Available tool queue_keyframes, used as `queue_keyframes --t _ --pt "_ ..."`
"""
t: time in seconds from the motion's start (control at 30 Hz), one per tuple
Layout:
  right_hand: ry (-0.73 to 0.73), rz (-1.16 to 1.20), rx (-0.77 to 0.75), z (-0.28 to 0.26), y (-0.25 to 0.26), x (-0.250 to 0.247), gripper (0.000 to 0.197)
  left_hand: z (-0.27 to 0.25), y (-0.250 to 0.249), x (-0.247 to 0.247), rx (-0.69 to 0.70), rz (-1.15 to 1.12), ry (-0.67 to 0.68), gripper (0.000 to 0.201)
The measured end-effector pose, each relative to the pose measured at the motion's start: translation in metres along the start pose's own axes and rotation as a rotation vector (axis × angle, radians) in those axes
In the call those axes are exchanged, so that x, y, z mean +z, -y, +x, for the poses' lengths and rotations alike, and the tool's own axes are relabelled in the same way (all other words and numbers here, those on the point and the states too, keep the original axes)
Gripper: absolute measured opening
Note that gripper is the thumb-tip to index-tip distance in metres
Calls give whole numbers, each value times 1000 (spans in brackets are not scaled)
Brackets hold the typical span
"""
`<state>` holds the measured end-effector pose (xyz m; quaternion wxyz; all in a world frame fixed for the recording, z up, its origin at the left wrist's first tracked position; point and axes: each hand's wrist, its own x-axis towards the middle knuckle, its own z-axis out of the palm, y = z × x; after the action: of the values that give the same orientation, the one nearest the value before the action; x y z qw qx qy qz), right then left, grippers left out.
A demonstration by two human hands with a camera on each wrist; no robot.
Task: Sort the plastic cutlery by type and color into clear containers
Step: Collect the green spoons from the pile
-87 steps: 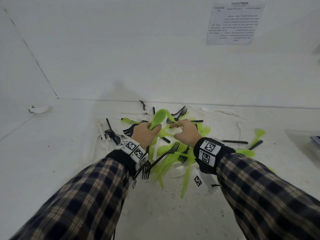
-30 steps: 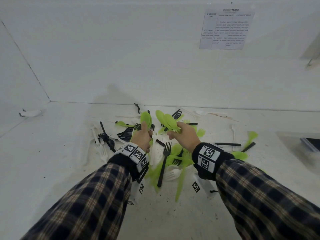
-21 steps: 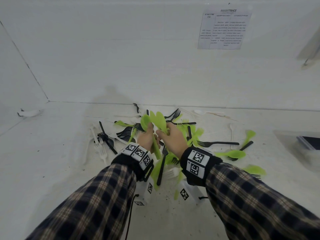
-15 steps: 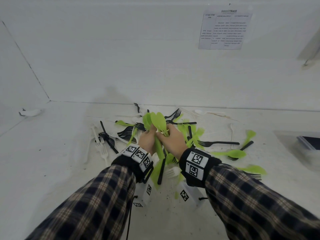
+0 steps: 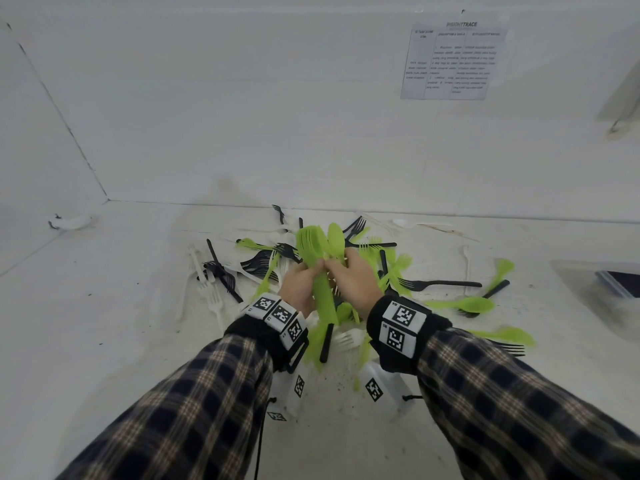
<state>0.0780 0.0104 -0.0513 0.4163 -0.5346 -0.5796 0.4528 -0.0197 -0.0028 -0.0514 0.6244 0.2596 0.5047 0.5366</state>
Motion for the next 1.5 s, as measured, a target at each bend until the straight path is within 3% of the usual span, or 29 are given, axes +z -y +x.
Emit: queue_keyframes --t 0.07,0.2,0.33,0.47,0.6,0.8,0.9,1.13,1.27,1.37,1.5 --pt "-11 16 9 -3 2 1 13 -2 1 1 6 -3 4 19" --pt "-67 -167 -111 -6 -1 3 25 -5 3 2 15 -16 0 15" --pt "-101 -222 -140 -9 -5 4 18 -6 5 1 14 -13 9 13" --pt "-49 -353 -201 -15 -4 0 29 -9 11 -1 30 6 8 11" --pt "-1 -440 -160 -21 -1 -1 38 -10 17 -3 31 22 -76 15" --pt "-169 -310 -156 -25 -1 -2 45 -14 19 5 77 -17 -42 21" --pt "-78 -320 -94 -28 5 -4 28 -18 20 10 57 -52 -19 17" --pt "123 -379 -11 -24 12 -15 35 -21 21 15 30 39 -23 19" --pt "45 -355 -64 -21 9 -14 34 -25 19 16 43 67 -23 23" --pt "-24 -232 -70 -18 7 -14 19 -24 16 16 42 46 -67 27" --pt "44 -184 -108 -23 9 -12 26 -25 14 16 24 0 -87 29"
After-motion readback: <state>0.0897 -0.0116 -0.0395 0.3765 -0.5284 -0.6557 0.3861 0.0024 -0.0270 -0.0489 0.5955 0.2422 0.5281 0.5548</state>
